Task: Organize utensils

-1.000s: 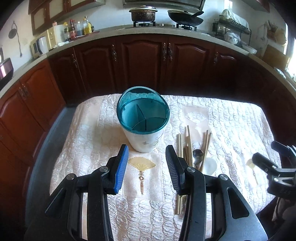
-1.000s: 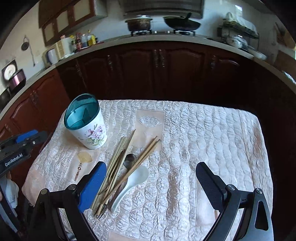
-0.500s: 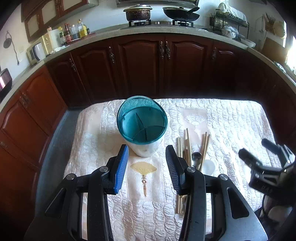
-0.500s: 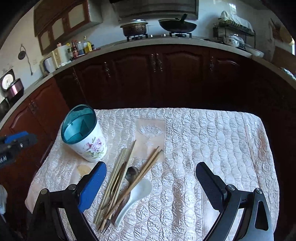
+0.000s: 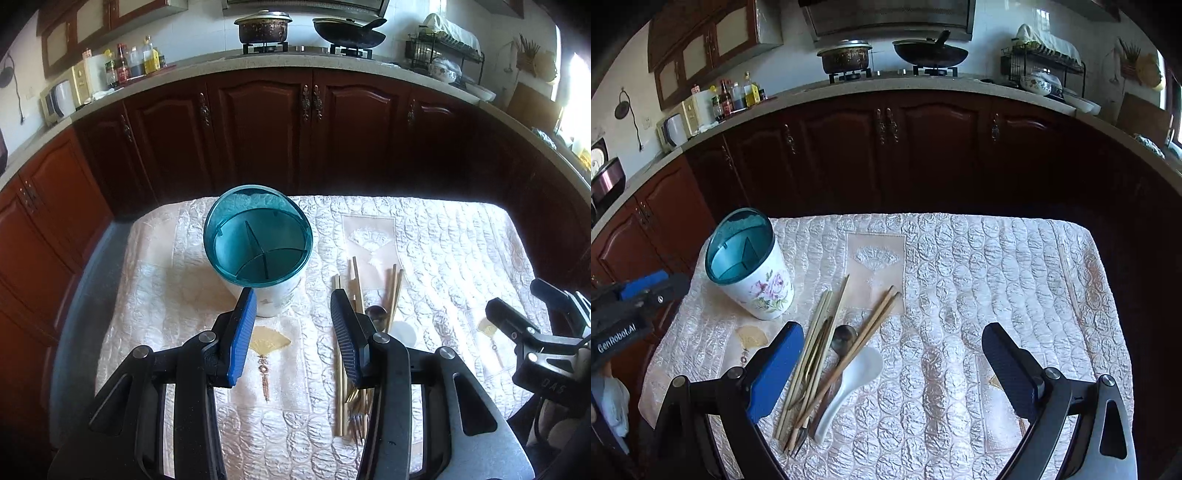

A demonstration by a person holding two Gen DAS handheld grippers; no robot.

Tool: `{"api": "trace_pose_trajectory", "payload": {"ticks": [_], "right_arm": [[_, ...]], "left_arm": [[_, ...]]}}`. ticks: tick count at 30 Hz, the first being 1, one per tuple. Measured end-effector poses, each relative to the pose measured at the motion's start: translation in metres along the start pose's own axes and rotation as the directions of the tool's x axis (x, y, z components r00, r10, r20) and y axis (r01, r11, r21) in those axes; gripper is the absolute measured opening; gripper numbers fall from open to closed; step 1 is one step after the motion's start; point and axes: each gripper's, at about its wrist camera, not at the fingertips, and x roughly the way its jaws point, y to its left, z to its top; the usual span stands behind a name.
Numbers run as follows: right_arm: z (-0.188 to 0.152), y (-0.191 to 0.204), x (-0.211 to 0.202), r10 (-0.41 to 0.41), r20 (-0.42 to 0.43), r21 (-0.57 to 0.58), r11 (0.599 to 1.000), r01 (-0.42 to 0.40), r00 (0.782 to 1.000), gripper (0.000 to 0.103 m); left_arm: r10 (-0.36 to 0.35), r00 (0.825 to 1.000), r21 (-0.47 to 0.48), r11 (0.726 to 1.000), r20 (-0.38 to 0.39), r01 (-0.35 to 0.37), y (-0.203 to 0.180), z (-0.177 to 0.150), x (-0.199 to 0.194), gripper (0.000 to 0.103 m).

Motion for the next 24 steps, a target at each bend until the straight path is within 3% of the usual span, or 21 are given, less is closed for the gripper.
{"api": "trace_pose_trajectory", "payload": {"ticks": [7, 24], "right_arm": [[-0.004, 0.0034, 0.0009, 0.017, -0.016, 0.004, 1.0, -0.017, 1.0, 0.097], [-0.0047, 0.0008, 0.0018, 0.019, -0.015, 0.02, 1.0, -0.019, 1.0, 0.097]], "left_arm": [[0.009, 0.999, 0.025, 1.0, 0.036, -0.01, -0.0029, -0.0025, -0.0041, 0.041], [-0.01, 0.999, 0.037, 0.999, 0.036, 0.009, -0.0089, -0.0082, -0.0016, 0.041]]}}
